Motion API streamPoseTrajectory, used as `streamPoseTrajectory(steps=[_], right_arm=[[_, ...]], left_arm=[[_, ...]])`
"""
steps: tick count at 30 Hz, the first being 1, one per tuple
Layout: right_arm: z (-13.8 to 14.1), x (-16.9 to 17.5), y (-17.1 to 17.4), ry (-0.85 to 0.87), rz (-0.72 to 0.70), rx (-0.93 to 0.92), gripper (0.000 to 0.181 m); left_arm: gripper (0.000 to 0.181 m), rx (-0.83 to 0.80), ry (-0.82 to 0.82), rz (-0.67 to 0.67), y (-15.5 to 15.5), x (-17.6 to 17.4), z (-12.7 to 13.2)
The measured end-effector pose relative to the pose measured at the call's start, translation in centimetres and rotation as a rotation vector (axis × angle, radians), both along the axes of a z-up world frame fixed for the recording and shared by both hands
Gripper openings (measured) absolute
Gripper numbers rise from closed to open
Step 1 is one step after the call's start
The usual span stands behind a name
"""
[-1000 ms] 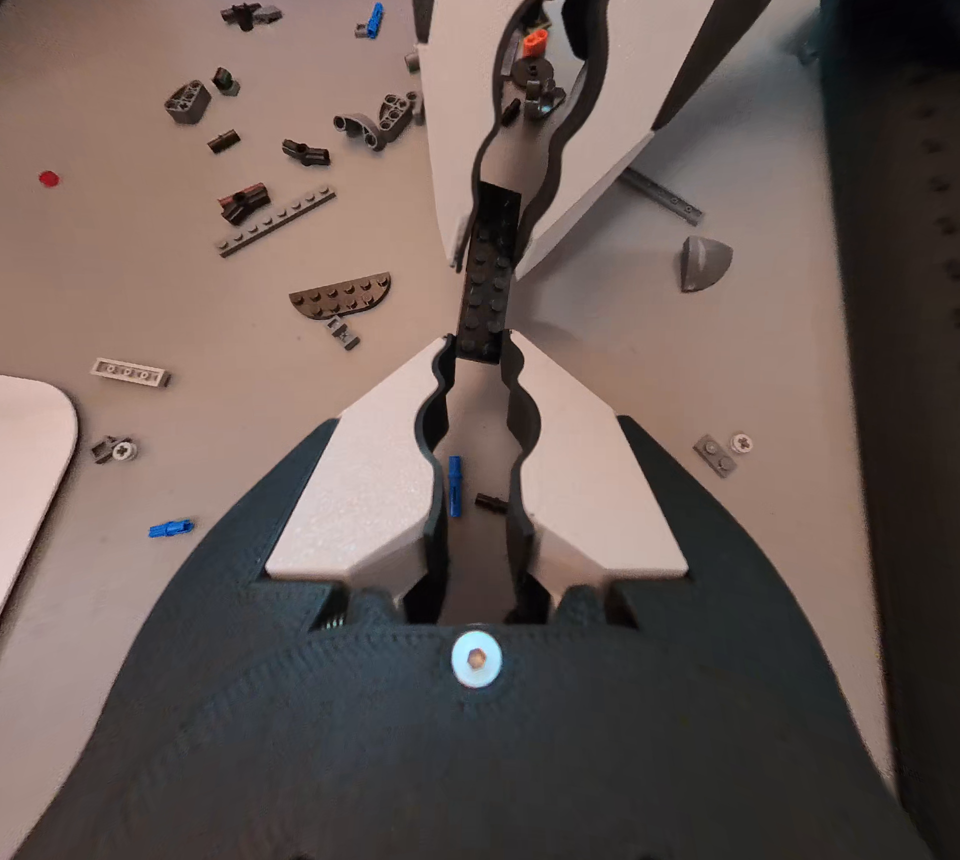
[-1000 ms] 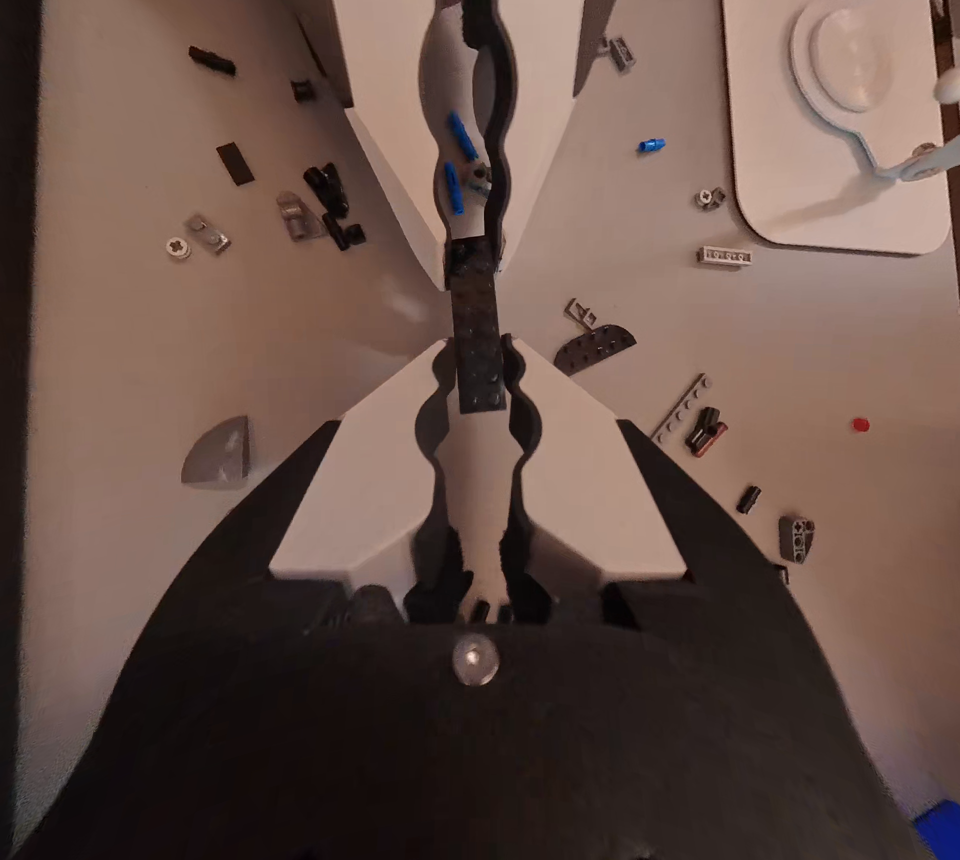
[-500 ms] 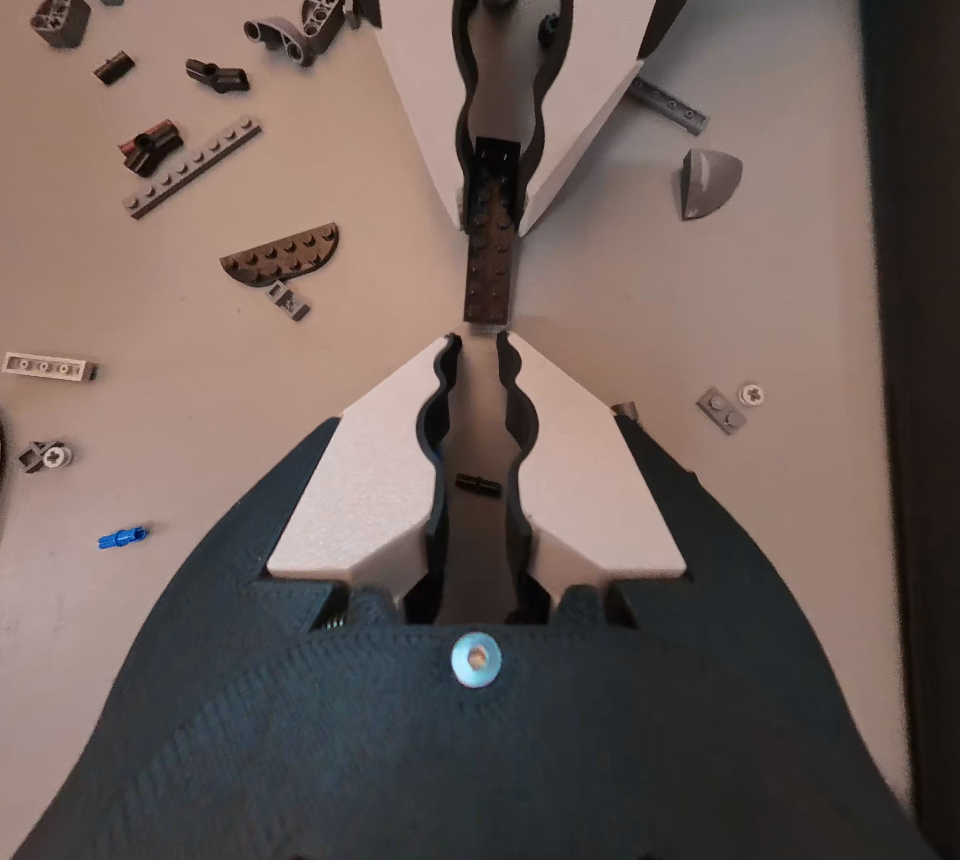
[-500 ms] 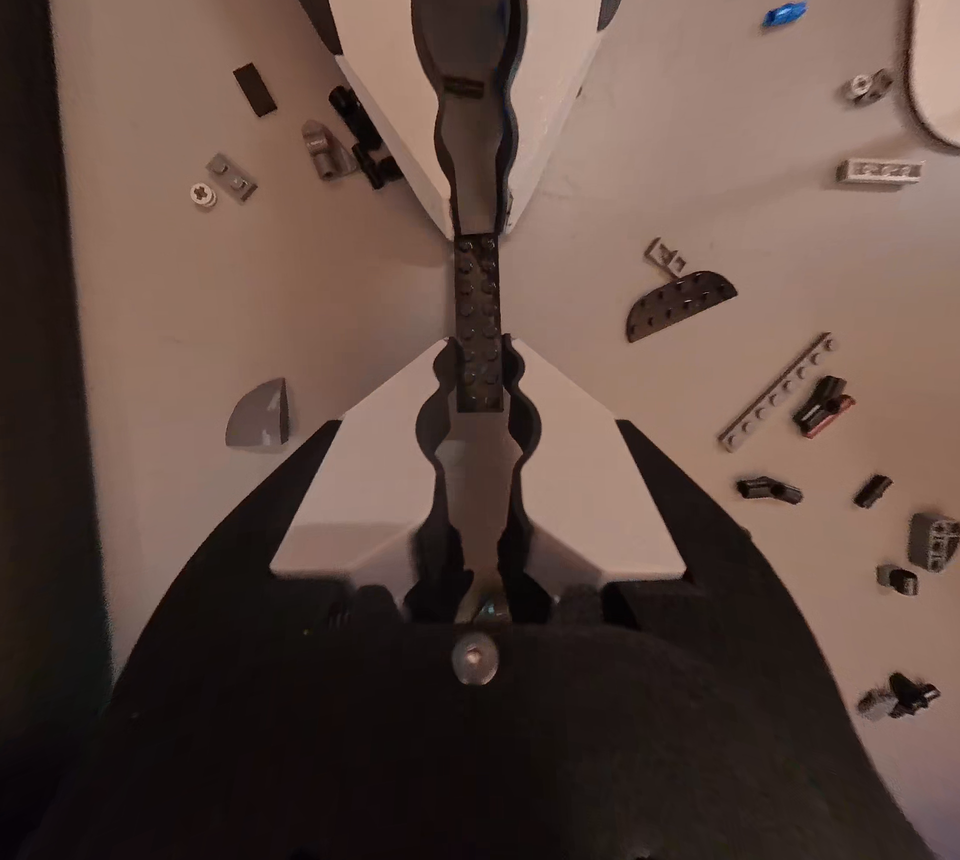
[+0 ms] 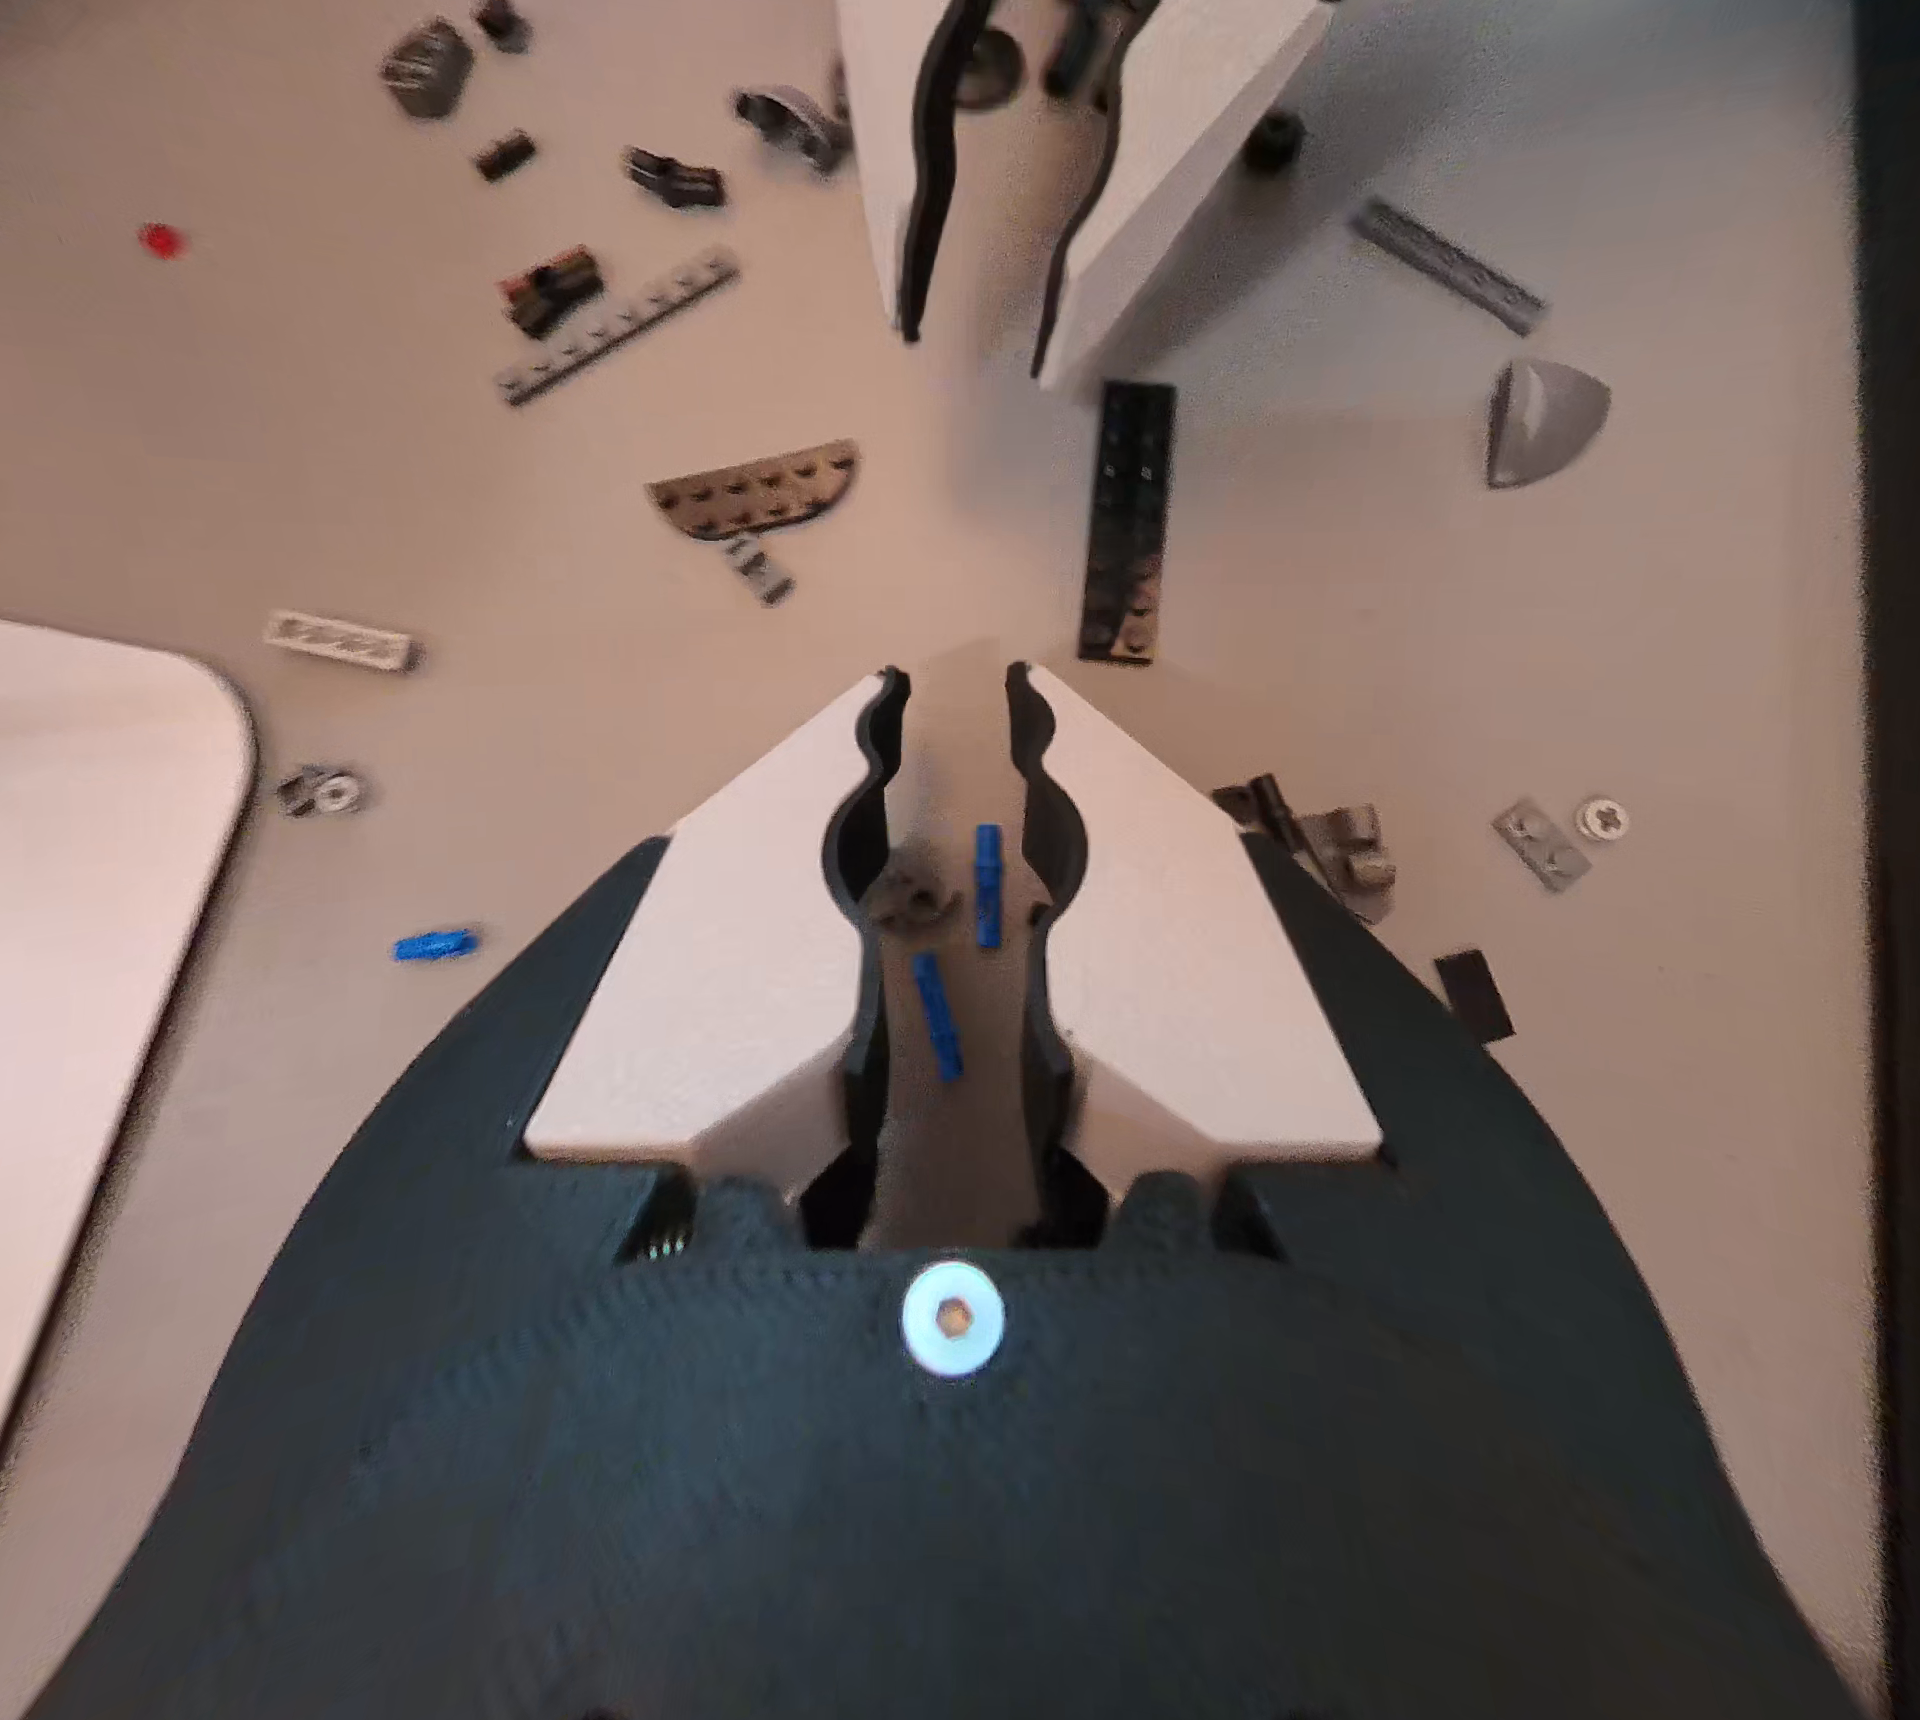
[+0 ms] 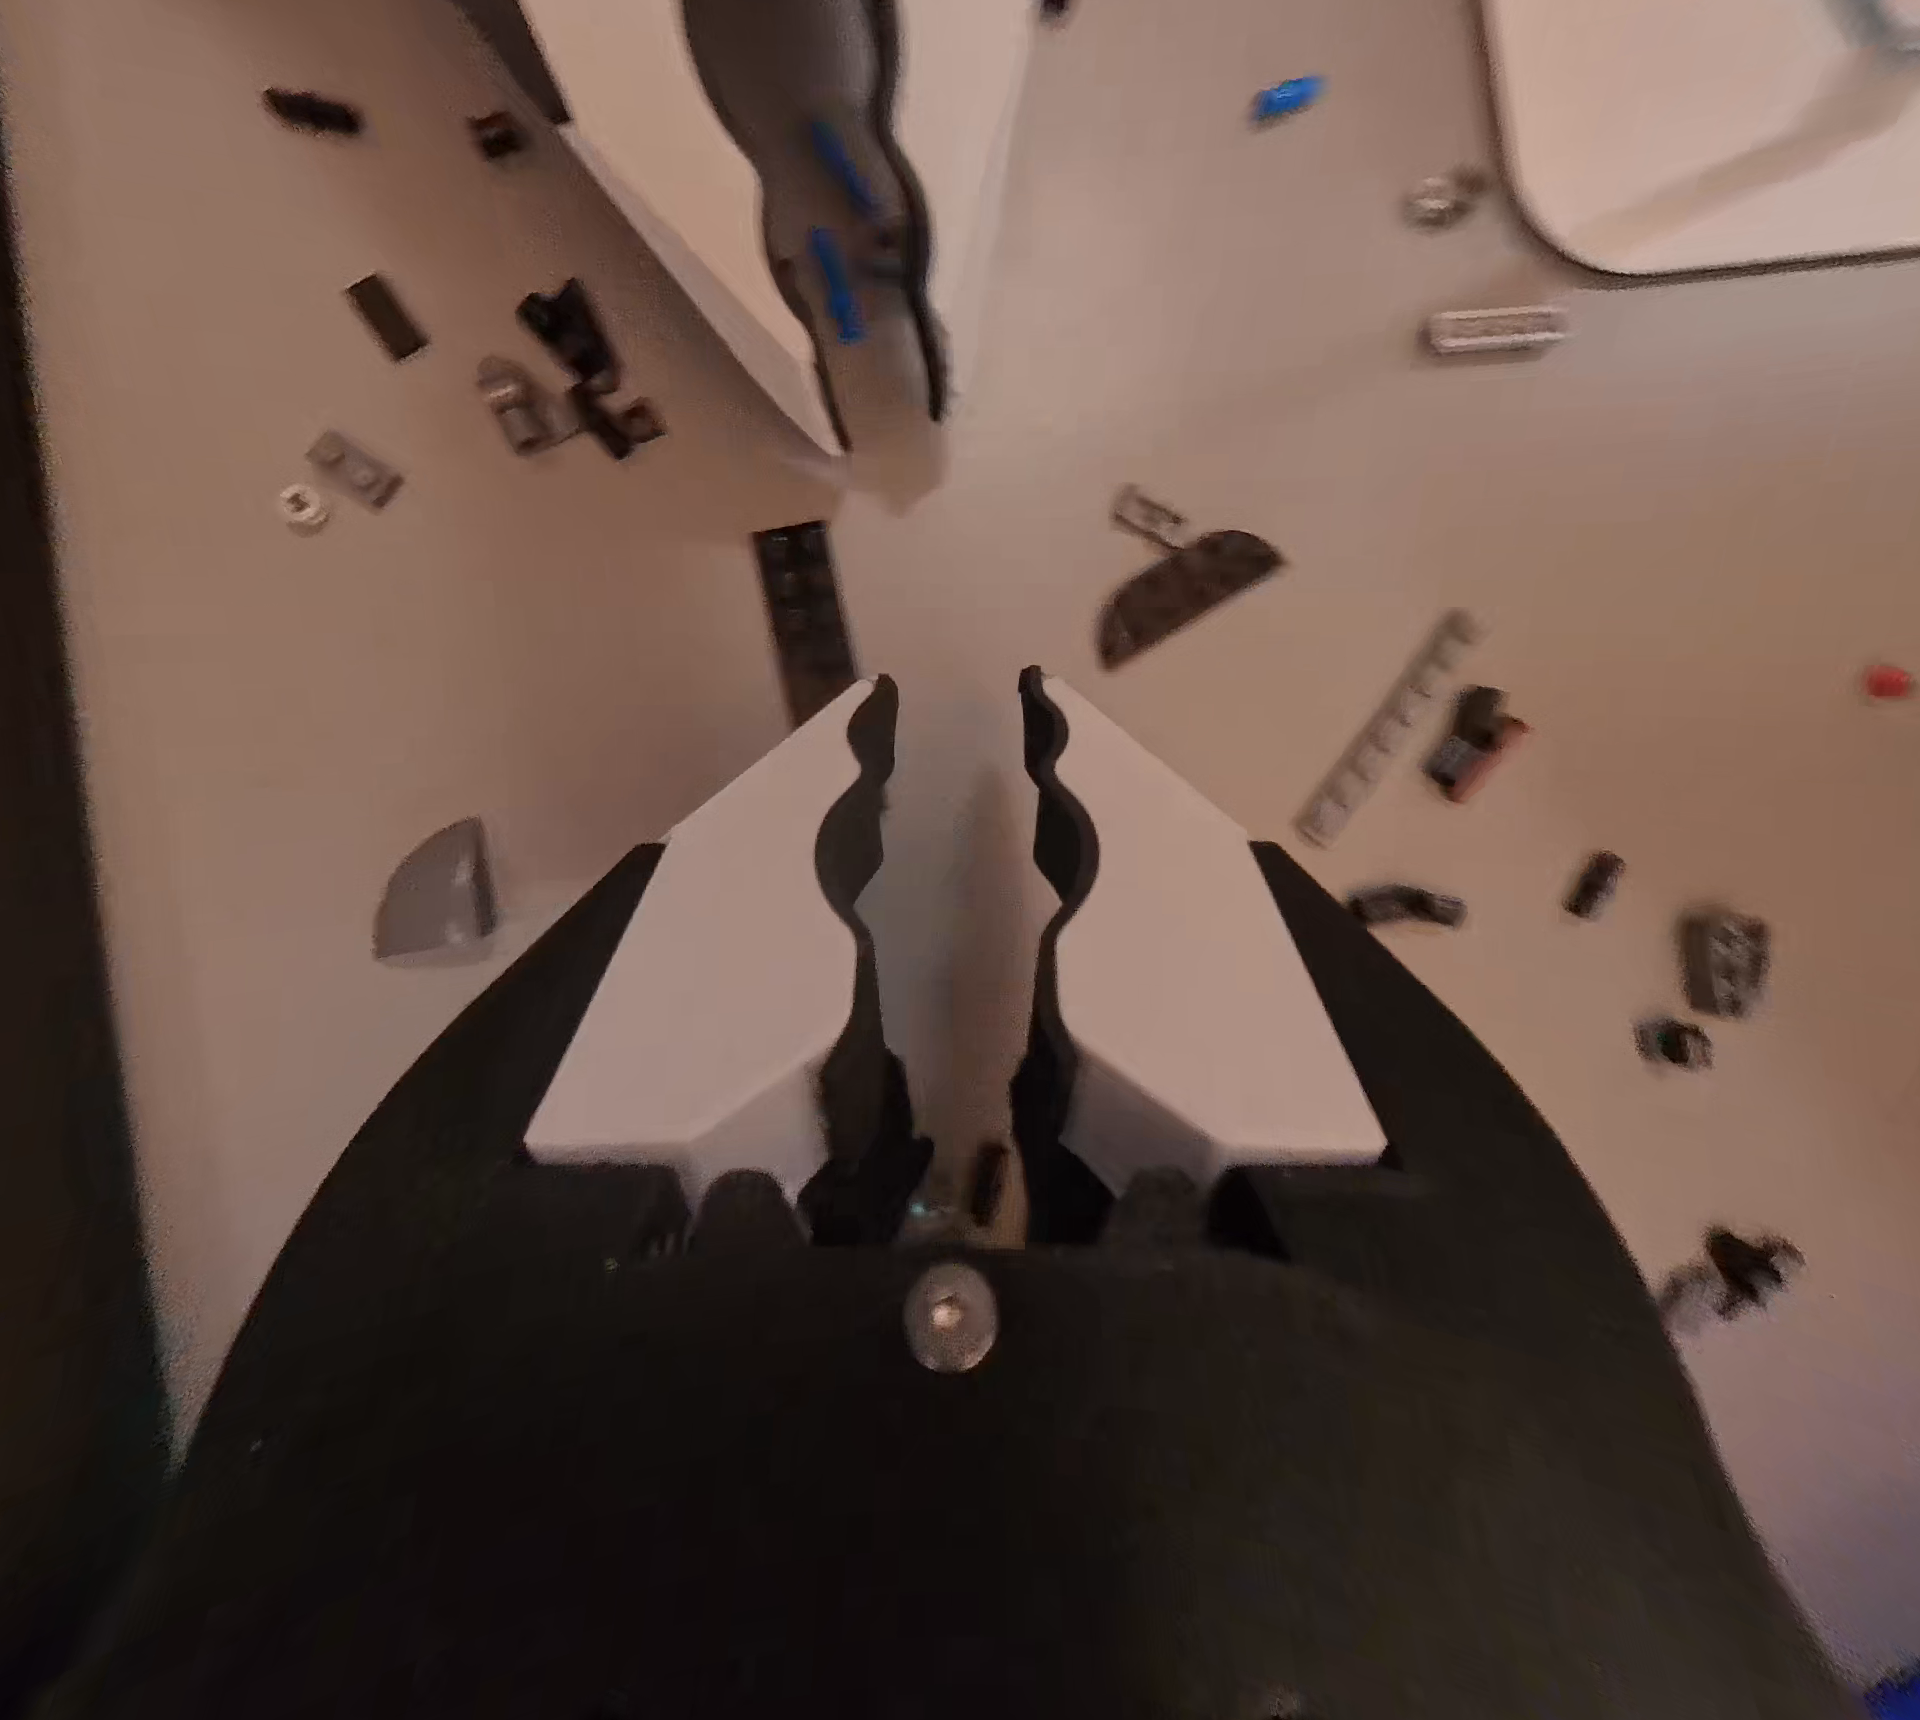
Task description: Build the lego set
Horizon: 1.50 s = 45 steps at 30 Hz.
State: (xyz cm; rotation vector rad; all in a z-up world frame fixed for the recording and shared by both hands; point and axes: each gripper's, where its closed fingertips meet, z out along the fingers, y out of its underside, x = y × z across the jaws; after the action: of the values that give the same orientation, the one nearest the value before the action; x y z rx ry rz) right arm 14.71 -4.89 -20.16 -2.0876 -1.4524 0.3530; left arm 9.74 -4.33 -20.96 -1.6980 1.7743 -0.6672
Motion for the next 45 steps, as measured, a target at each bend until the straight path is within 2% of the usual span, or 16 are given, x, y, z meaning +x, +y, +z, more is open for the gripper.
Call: streamPoseTrajectory(steps=[3,6,7,14,17,22,26,31,36,37,38,45], right_arm=[[2.2,1.7,2.6,0.086,-0.14,0.08,0.025],[4.5,1.5,4.8,0.214,-0.237,0.133,0.05],[4.7,1.1,5.5,0.234,-0.251,0.132,0.05],[0.4,-3.3,9.9,0.001,-0.204,0.161,0.06],[-1.4,-3.8,12.4,-0.053,-0.211,0.125,0.072],[-2.1,-4.4,14.5,-0.001,-0.223,0.04,0.064],[-2.5,-4.4,14.3,0.05,-0.24,-0.079,0.05],[-2.4,-4.2,13.9,0.071,-0.24,-0.081,0.032],[-2.4,-4.3,13.8,0.059,-0.246,-0.087,0.03],[-2.5,-4.3,13.6,0.053,-0.239,-0.081,0.01],[-2.5,-4.4,13.6,0.045,-0.235,-0.066,0.006],[-2.5,-4.7,12.4,0.024,-0.196,-0.088,0.006]], left_arm=[[0.019,0.006,-0.069,0.092,1.9,-0.4,1.5],[0.018,0.043,-0.089,0.203,4.2,-1.1,2.3],[0.018,0.055,-0.087,0.227,4.8,-1.4,2.3],[0.017,0.098,-0.053,0.28,6.2,-2.5,1.8],[0.016,0.095,-0.06,0.285,6.3,-2.7,1.9],[0.016,0.091,-0.079,0.287,6.4,-2.9,2.5],[0.016,0.091,-0.065,0.277,6.3,-2.8,2.2],[0.016,0.089,-0.068,0.277,6.3,-2.7,2.2],[0.016,0.089,-0.072,0.284,6.4,-2.8,2.2],[0.016,0.088,-0.073,0.285,6.5,-2.8,2.2],[0.016,0.086,-0.075,0.286,6.5,-2.8,2.2],[0.016,0.09,-0.075,0.3,6.9,-3.3,2.3]])
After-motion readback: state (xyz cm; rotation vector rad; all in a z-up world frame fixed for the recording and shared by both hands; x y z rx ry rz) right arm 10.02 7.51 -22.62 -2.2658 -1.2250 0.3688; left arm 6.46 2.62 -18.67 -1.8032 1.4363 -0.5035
